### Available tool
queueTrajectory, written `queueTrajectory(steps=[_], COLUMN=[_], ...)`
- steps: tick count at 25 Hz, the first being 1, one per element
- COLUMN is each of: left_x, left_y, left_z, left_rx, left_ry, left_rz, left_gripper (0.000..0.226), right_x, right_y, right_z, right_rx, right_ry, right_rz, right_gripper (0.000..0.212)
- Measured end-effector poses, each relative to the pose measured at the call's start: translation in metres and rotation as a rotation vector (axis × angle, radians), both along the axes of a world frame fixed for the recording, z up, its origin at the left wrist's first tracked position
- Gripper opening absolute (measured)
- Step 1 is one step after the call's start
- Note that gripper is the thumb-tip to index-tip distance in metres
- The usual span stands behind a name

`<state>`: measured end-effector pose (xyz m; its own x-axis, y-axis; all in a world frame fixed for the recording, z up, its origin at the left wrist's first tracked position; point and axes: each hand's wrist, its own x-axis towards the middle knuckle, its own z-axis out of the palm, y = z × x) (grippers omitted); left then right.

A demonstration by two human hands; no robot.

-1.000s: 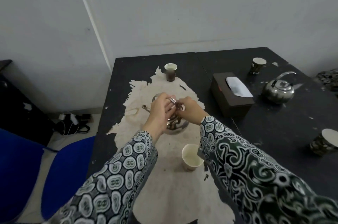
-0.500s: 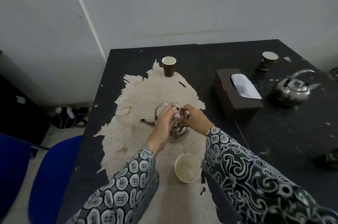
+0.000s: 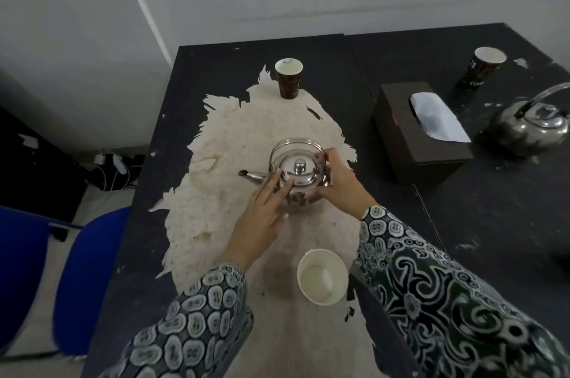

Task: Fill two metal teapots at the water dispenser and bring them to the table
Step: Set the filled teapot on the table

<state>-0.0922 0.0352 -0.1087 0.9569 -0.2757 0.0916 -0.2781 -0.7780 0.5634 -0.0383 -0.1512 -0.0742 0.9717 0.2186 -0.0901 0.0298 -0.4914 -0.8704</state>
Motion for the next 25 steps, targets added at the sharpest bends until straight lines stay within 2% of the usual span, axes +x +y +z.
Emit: queueTrajectory(steps=[3, 11, 15, 18, 21, 23, 25], left_x=[0.024, 0.058, 0.049, 0.03, 0.003, -0.012, -0.031], left_y=[-0.004, -0.012, -0.02, -0.002, 0.037, 0.06, 0.071], left_z=[0.0, 0.022, 0.047, 0.064, 0.084, 0.102, 0.13], left_rx=[-0.009, 0.222, 0.417, 0.481, 0.514, 0.472, 0.414], left_ry=[0.002, 0.172, 0.205, 0.158, 0.183, 0.209, 0.158], left_rz=[-0.025, -0.061, -0.027, 0.033, 0.13, 0.222, 0.282], left_gripper=[0.075, 0.089, 0.08, 0.069, 0.056, 0.049, 0.041], right_x=[0.017, 0.049, 0.039, 0.013, -0.011, -0.019, -0.032], right_y=[-0.002, -0.007, -0.009, -0.027, -0.049, -0.056, -0.062], right_z=[0.004, -0.002, -0.001, -0.001, 0.013, 0.037, 0.071], right_rx=[-0.014, -0.035, -0.077, -0.11, -0.321, -0.357, -0.346], right_ry=[-0.017, 0.04, 0.072, 0.224, 0.296, 0.25, 0.165], right_rz=[-0.01, -0.006, -0.065, -0.015, 0.063, 0.066, 0.084], right_gripper=[0.057, 0.056, 0.072, 0.077, 0.057, 0.044, 0.036])
